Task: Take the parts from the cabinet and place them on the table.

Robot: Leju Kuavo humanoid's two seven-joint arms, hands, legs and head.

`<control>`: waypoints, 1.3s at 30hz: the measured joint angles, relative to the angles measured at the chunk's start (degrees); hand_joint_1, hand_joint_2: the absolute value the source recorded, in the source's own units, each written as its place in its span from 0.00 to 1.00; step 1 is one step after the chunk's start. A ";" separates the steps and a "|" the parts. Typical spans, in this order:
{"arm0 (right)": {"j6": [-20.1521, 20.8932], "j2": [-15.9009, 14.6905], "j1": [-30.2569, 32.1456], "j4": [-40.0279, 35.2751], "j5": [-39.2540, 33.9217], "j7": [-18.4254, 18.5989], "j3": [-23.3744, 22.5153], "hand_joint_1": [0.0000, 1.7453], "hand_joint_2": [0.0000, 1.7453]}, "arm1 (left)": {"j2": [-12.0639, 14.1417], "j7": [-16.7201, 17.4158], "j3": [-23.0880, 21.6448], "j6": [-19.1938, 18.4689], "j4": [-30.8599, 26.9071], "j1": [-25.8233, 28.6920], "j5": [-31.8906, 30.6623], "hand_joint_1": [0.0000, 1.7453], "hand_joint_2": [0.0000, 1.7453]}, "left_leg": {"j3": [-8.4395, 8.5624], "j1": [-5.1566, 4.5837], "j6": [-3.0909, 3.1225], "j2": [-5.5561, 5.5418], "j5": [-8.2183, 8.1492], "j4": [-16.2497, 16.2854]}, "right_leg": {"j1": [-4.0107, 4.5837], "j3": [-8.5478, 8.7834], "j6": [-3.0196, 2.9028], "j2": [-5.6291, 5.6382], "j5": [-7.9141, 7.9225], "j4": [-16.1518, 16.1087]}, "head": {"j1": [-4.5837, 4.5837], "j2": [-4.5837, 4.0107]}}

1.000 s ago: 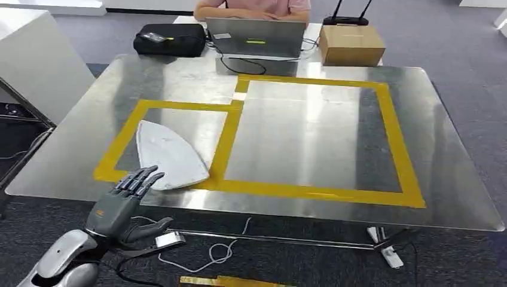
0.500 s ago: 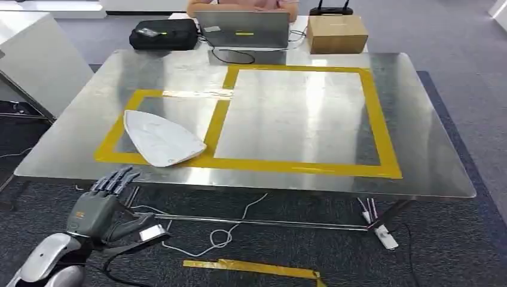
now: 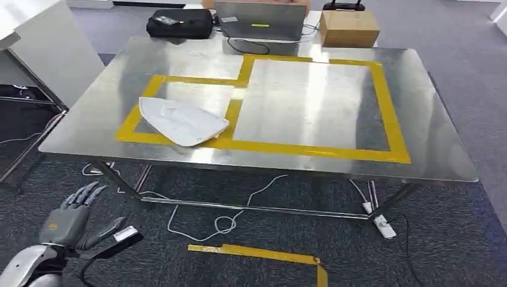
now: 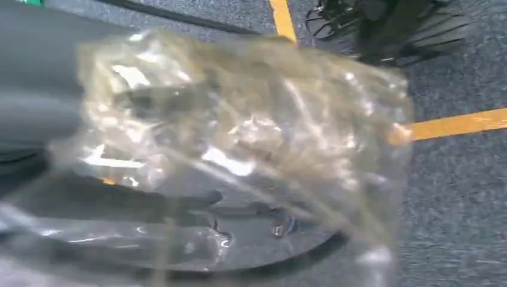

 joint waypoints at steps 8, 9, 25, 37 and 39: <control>-0.09 0.00 0.90 -2.97 -2.05 2.16 0.46 0.00 0.00 | -5.77 -0.24 7.21 -4.26 13.84 2.74 2.32 0.00 0.00 | -5.41 -0.52 -1.11 -0.01 3.98 1.27 | 0.16 14.88 -0.75 0.16 4.38 -16.03 | -0.20 0.00; -0.22 0.00 0.92 -3.17 -2.21 2.29 0.66 0.00 0.00 | -6.62 -0.33 7.98 -5.09 15.61 2.72 2.62 0.00 0.00 | -5.73 -0.43 -1.32 0.00 4.67 1.25 | 0.31 14.43 -0.78 0.19 4.49 -15.88 | -0.13 0.00; -1.33 0.24 1.09 -4.28 -4.42 3.41 2.47 0.00 0.00 | -17.99 -4.48 21.37 -7.75 51.82 -3.47 0.30 0.00 0.00 | 3.10 0.54 -2.68 -0.70 -3.68 1.08 | -0.18 4.17 -0.67 -0.98 11.08 -11.65 | -0.46 0.00; -1.75 0.24 3.03 -7.26 -9.42 6.10 3.94 0.00 0.00 | -22.25 -4.87 26.33 -10.14 56.52 -3.52 -3.46 0.00 0.00 | -6.78 -0.03 -0.81 0.00 4.74 1.67 | -0.53 13.28 -0.07 0.07 5.07 -7.65 | -0.02 0.00; -1.77 0.22 2.95 -7.82 -9.55 6.21 4.13 0.00 0.00 | -22.64 -4.87 26.79 -10.16 56.47 -3.34 -3.74 0.00 0.00 | -7.61 -0.39 -1.38 -0.02 6.11 2.17 | -0.35 19.01 -0.41 0.13 1.64 -17.88 | -0.20 0.00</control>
